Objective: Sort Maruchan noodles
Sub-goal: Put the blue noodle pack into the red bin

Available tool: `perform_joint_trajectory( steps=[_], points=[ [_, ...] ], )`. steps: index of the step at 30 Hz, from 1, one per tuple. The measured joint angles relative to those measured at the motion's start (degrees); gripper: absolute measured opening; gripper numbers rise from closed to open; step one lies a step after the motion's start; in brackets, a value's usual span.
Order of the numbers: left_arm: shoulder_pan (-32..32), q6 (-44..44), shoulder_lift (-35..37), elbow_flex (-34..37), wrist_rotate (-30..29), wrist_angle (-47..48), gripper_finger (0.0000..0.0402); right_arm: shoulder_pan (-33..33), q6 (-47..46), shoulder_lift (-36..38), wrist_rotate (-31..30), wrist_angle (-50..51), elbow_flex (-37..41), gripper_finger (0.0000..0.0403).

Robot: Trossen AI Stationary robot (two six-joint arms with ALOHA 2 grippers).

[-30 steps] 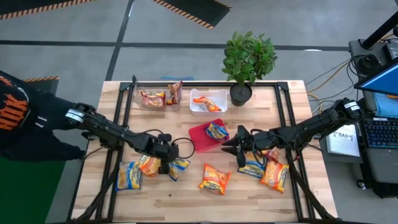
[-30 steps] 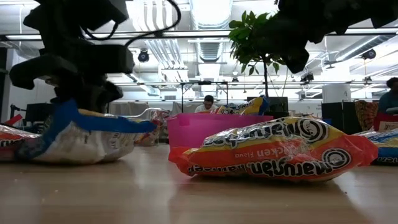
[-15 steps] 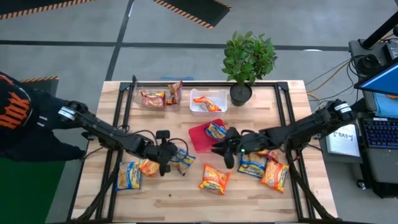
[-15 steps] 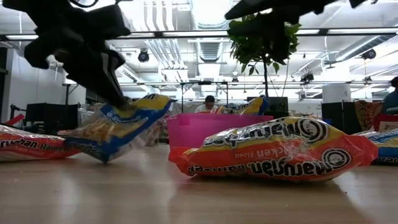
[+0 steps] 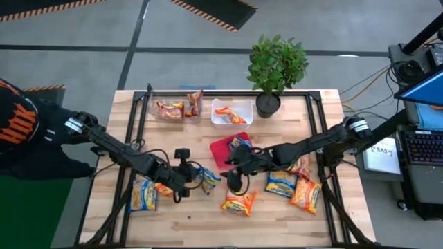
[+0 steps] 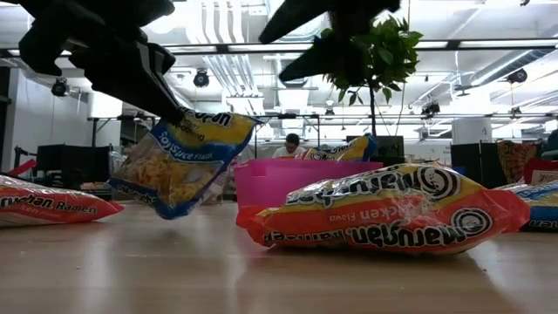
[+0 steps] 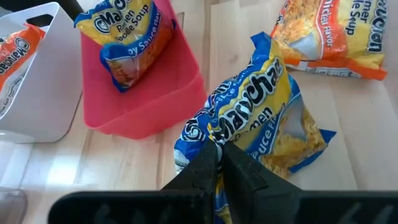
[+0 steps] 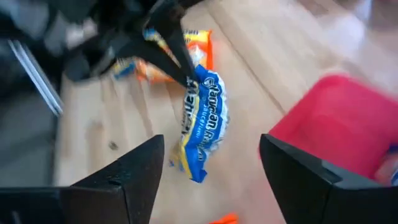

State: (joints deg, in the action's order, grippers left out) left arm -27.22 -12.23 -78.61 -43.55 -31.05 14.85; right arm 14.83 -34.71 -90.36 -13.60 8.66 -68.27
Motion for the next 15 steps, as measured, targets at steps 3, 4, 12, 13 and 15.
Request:
perform_joint_trajectory(
  steps=[3,4,12,13,15],
  points=[
    [-0.03,0.78,0.00,0.00,-0.01,-0.09,0.0000,0.02,8.53,-3.18,0.10,5.78,-5.17,0.0258],
    [-0.14,1.13,0.00,0.00,-0.03,-0.25,0.0000,0.03,9.39,-4.12,0.18,8.67,-6.85,0.0257],
    [-1.41,1.41,-0.02,-0.02,-0.09,-2.08,0.0000,-0.21,7.70,-9.48,6.81,16.27,-14.61,0.0252],
    [-1.68,1.38,-0.04,-0.02,-0.09,-2.38,0.0000,-0.18,7.72,-9.92,7.56,16.12,-15.10,0.0253],
    [-2.04,1.29,-0.04,-0.02,-0.11,-3.07,0.0000,-0.02,8.05,-10.52,8.26,15.95,-15.58,0.0254]
  ],
)
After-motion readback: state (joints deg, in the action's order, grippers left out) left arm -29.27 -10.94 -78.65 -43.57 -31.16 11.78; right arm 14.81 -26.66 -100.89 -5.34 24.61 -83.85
